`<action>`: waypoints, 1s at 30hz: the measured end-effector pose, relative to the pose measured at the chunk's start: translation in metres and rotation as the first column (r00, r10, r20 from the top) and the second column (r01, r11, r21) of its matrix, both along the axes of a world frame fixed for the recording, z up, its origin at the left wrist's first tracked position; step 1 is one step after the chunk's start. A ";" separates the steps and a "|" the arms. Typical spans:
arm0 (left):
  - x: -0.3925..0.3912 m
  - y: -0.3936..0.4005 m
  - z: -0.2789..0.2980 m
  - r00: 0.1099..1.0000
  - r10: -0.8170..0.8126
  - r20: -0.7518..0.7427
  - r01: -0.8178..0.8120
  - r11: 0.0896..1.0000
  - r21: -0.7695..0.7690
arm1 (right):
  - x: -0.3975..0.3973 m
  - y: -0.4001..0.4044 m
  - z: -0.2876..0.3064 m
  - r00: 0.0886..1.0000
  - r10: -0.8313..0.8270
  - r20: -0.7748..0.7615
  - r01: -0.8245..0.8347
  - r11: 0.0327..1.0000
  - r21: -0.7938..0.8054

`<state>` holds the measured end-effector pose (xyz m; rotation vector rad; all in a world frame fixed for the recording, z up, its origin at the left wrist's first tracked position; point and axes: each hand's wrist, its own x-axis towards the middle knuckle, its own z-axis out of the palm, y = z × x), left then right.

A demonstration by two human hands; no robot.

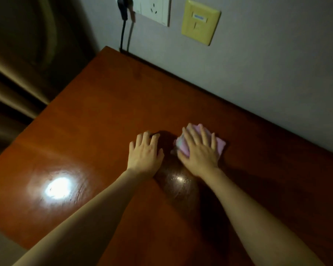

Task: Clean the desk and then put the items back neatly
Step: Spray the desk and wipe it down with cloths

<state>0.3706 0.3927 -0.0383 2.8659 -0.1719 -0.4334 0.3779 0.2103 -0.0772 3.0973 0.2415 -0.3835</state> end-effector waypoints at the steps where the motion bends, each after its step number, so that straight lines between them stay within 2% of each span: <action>1: 0.005 0.002 0.001 1.000 -0.003 0.018 0.003 1.000 0.007 | 0.017 0.006 0.003 0.997 -0.083 0.009 0.083 0.996 0.017; 4: 0.017 0.016 0.001 0.999 0.027 0.026 -0.028 0.998 0.059 | 0.058 0.041 0.006 0.979 -0.202 0.042 0.198 0.977 0.084; 9: 0.028 0.033 -0.002 0.995 0.101 0.000 -0.100 0.990 0.102 | 0.045 0.065 0.004 0.989 0.146 0.018 -0.147 0.987 0.069; 12: 0.033 0.023 -0.001 0.997 0.080 -0.014 -0.078 0.993 0.094 | 0.037 0.032 -0.001 0.973 0.230 0.015 -0.230 0.972 0.042; 14: 0.039 0.011 -0.001 0.998 0.057 -0.018 -0.056 0.997 0.058 | 0.042 0.006 -0.001 0.984 0.178 -0.001 -0.178 0.984 0.025; 17: 0.047 -0.006 -0.003 1.000 0.009 0.002 -0.009 1.000 0.009 | 0.061 -0.016 0.004 1.000 0.009 0.007 -0.009 1.000 0.019; 21: 0.053 -0.012 -0.009 0.999 -0.049 0.022 0.049 0.999 0.014 | 0.114 -0.002 0.006 0.972 -0.234 0.025 0.233 0.972 0.034; 23: 0.054 -0.009 -0.011 0.999 -0.045 0.022 0.044 0.998 0.047 | 0.135 0.016 0.006 0.964 -0.264 0.023 0.263 0.963 0.054; 26: 0.055 -0.005 -0.013 0.999 -0.047 0.022 0.044 0.994 0.100 | 0.142 0.040 0.003 0.986 -0.166 0.033 0.163 0.983 0.083; 30: 0.054 -0.009 -0.012 0.999 -0.037 0.033 0.033 0.993 0.116 | 0.099 0.028 0.006 0.996 0.083 0.043 -0.085 0.996 0.039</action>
